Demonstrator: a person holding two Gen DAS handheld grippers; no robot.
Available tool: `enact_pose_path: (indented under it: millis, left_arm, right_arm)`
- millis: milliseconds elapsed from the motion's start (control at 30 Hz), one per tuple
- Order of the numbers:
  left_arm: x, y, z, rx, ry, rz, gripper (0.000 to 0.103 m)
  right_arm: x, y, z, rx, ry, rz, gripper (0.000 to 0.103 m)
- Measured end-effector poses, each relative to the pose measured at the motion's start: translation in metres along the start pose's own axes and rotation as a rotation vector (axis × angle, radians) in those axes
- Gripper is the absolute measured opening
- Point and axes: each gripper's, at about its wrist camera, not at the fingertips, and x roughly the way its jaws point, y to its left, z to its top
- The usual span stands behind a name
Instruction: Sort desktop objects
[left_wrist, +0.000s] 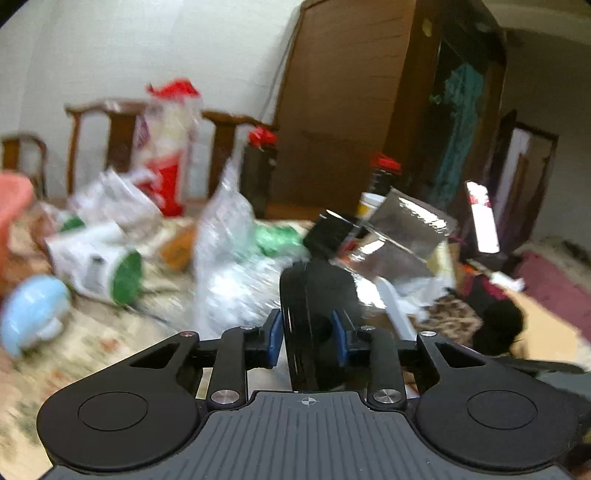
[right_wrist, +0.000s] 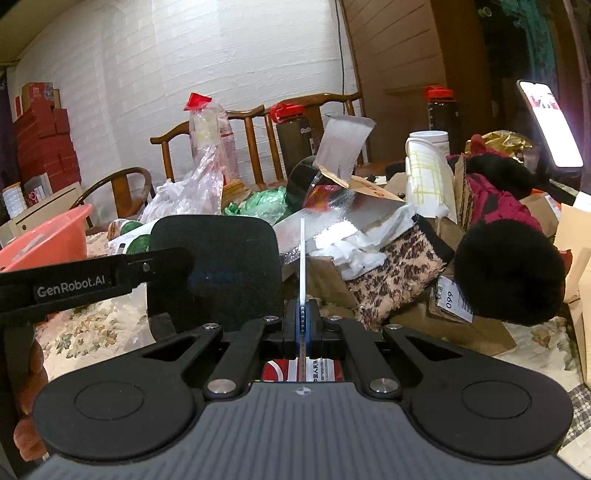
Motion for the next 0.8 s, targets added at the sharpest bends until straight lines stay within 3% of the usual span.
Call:
enact_pose_path:
  millis: [133, 467, 633, 800]
  left_arm:
    - [0.009, -0.018, -0.01, 0.102, -0.009, 0.058, 0.033]
    - [0.015, -0.024, -0.005, 0.133, -0.017, 0.074, 0.031]
    - [0.001, -0.031, -0.005, 0.158, -0.045, 0.066, 0.021]
    - [-0.016, -0.036, 0.001, 0.179, -0.073, 0.047, 0.014]
  right_arm:
    - [-0.001, -0.002, -0.001, 0.006, -0.004, -0.008, 0.003]
    - [-0.001, -0.003, -0.003, -0.001, -0.006, -0.027, 0.003]
    - [-0.002, 0.012, -0.005, -0.08, -0.011, -0.094, 0.003]
    - [-0.008, 0.017, -0.004, -0.088, -0.024, -0.104, 0.003]
